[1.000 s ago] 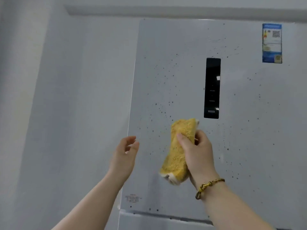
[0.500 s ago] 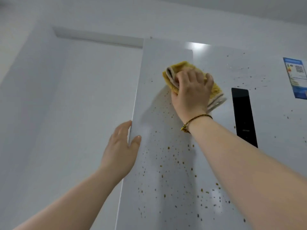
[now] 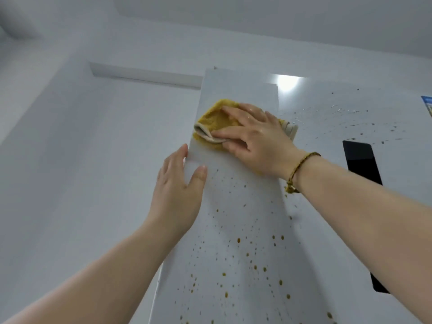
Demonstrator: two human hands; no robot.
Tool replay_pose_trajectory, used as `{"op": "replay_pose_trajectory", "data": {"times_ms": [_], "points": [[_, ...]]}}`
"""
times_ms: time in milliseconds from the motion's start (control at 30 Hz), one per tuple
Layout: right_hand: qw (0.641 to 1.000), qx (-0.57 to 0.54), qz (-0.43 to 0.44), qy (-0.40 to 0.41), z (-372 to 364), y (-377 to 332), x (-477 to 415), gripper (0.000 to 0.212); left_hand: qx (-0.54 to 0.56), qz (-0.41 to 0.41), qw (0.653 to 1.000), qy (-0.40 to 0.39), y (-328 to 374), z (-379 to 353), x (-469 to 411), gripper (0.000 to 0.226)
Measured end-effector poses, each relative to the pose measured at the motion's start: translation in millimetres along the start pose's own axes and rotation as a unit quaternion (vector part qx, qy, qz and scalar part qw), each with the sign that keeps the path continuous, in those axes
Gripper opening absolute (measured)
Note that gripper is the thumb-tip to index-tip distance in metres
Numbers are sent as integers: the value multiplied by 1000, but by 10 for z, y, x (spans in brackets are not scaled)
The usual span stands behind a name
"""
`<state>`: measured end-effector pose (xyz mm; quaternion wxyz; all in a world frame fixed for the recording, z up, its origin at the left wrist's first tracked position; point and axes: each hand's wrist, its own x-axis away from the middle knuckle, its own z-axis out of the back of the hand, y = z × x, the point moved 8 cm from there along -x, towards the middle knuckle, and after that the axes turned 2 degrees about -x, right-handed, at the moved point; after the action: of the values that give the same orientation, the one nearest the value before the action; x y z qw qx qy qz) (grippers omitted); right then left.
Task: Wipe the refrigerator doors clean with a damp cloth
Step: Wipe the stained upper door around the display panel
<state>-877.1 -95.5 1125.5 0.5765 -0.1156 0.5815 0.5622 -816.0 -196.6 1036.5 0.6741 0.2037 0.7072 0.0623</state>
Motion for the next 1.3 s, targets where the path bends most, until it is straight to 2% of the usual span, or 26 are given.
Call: {"op": "replay_pose_trajectory", "data": {"times_ms": [133,200,267,367,433,500,600,667,733,833,900,967,1067,1100,1167,1300], "points": [[985,11,-151,86,242,488,-528,34,-26,-19,999,-3,-20,-69,65,55],[977,20,-186,105,245,506,-621,33,-43,-33,999,-4,-18,-93,65,55],[985,55,-132,92,153,281,-602,35,-56,-37,998,-5,-25,-96,61,56],[997,63,18,40,-59,-137,-449,39,-74,-41,996,-8,-15,-95,89,57],[997,56,26,39,13,-72,-514,40,-85,-48,995,-8,-3,-102,96,56],[995,43,-63,62,155,239,-668,38,-89,-48,995,-12,-7,-111,95,56],[965,16,-238,113,284,635,-760,40,-95,-59,994,-13,2,-107,115,55],[950,36,-285,121,257,596,-772,43,-101,-61,993,-9,5,-100,117,56],[964,55,-242,100,158,355,-751,43,-103,-56,993,-13,8,-105,118,56],[994,69,-55,64,-10,-47,-647,43,-105,-55,993,-14,15,-105,121,56],[998,57,6,37,-3,-83,-583,42,-112,-55,992,-16,3,-101,131,57],[996,59,-51,49,82,184,-598,42,-117,-59,991,-17,5,-109,141,57],[960,26,-248,126,261,630,-550,39,-123,-64,990,-18,18,-115,156,57],[952,29,-277,130,250,642,-520,39,-124,-66,990,-18,24,-118,159,57],[961,51,-251,104,158,470,-490,41,-125,-69,990,-19,30,-115,159,57],[995,65,-44,56,-45,-34,-301,44,-123,-61,990,-19,26,-105,156,54]]}}
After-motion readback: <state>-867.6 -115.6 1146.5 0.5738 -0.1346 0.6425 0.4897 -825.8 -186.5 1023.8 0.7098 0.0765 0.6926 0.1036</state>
